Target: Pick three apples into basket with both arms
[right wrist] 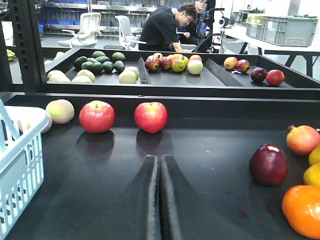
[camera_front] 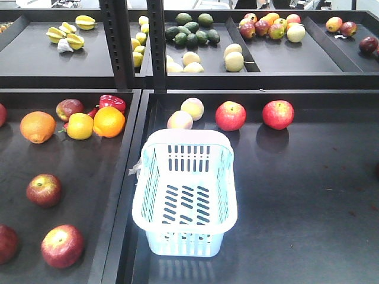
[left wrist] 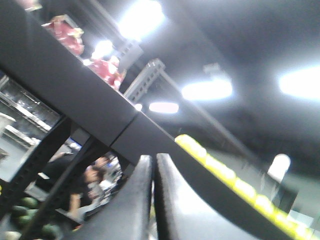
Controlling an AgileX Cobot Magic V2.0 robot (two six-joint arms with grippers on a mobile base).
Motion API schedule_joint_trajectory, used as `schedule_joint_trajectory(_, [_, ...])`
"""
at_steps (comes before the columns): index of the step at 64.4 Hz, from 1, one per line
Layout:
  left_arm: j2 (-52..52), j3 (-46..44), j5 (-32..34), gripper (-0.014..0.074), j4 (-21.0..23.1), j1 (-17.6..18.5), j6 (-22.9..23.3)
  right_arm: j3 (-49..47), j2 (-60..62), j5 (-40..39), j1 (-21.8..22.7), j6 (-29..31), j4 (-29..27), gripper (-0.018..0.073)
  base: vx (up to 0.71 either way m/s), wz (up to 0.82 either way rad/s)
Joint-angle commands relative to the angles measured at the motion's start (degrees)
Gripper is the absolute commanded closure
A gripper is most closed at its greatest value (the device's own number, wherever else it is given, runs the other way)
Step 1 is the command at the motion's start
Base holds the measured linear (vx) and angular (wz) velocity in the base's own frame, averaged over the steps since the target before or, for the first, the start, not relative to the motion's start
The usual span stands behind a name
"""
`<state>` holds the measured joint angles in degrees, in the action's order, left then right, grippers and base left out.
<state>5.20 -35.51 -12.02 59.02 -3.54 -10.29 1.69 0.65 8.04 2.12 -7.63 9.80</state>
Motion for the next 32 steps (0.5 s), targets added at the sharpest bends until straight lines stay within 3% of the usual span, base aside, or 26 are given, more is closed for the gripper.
schedule_joint_trajectory(1, [7.19, -6.08, -5.60, 0.0603, 0.81, 0.20, -9.86, 0.59, 0.47, -4.17, 0.05, 0.20, 0.66, 0.0563, 0.00, 0.00])
schedule_joint_trajectory(17, [28.08, -19.33, -22.59, 0.0603, 1.26, 0.20, -27.63, 0.59, 0.47, -4.17, 0.05, 0.20, 0.66, 0.0563, 0.00, 0.00])
schedule_joint_trajectory(25, [39.07, -25.16, -29.86, 0.0603, 5.75, 0.20, -34.61, 0.59, 0.47, -4.17, 0.05, 0.20, 0.66, 0.0563, 0.00, 0.00])
schedule_joint_trajectory(32, [47.94, -29.99, -36.67, 0.0598, 9.22, 0.20, -44.72, 0.59, 0.47, -4.17, 0.05, 0.20, 0.66, 0.0563, 0.00, 0.00])
